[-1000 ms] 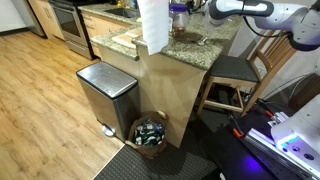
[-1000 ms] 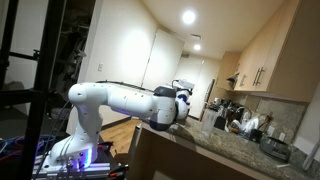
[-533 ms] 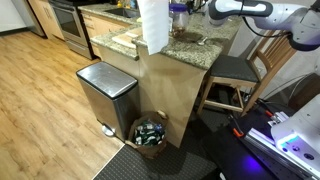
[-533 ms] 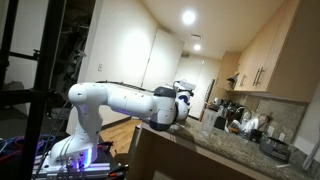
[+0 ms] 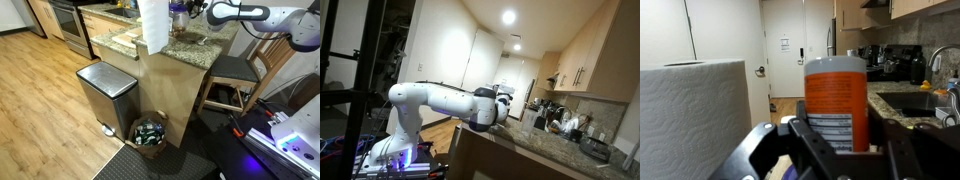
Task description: Remove the white and orange bottle from the top of the container and place it on the countertop
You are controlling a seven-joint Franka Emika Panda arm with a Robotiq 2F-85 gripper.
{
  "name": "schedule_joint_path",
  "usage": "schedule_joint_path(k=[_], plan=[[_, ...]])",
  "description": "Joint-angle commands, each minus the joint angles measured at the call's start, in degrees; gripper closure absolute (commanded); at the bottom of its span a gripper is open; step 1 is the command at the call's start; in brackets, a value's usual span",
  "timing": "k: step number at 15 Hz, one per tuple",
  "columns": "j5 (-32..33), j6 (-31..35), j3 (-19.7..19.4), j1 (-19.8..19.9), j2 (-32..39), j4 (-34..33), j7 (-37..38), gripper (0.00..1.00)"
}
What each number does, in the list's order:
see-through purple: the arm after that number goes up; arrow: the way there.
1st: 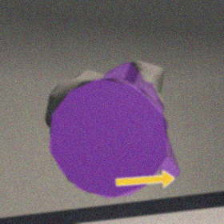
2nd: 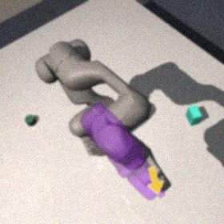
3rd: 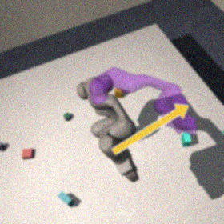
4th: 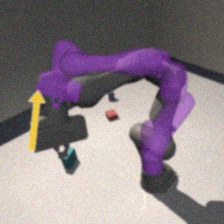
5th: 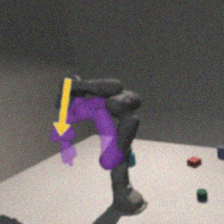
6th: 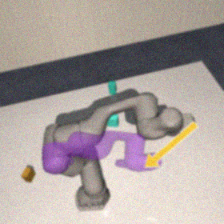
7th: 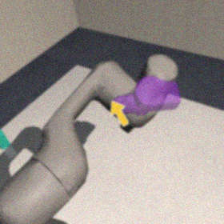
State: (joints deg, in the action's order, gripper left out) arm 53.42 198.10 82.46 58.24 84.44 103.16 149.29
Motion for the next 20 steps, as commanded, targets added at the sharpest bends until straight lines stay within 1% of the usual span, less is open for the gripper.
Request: schedule_joint_path(k=[1,5,7,8,9,10,11,12,13,14,16,20], plan=[[-0.88,0.00,-0.46,-0.66,-0.01,-1.48,-0.57,0.75],[-0.80,-0.05,-0.23,-1.13,-0.01,-2.14,-0.16,0.75],[-1.00,-0.12,-0.27,-0.87,-0.01,-0.93,0.00,0.75],[-1.19,-0.13,-0.27,-0.78,-0.01,-0.63,0.00,0.71],[-1.02,-0.13,-0.13,-0.41,-0.01,0.56,0.01,0.25],[-1.09,-0.13,0.00,-0.18,-0.01,1.37,0.02,0.24],[-1.04,-0.13,-0.14,0.06,-0.01,2.09,0.03,0.19],[-1.10,-0.16,-0.18,-0.08,0.00,2.26,0.03,0.10],[-1.17,-0.16,-0.44,0.12,0.00,2.49,0.03,0.04],[-1.07,-0.16,-0.76,0.20,0.00,2.51,0.03,0.00],[-1.79,-0.16,-1.42,0.34,0.01,1.87,-0.20,0.00],[-5.61,-0.16,-3.22,0.31,-1.11,-0.76,-2.36,0.00]])
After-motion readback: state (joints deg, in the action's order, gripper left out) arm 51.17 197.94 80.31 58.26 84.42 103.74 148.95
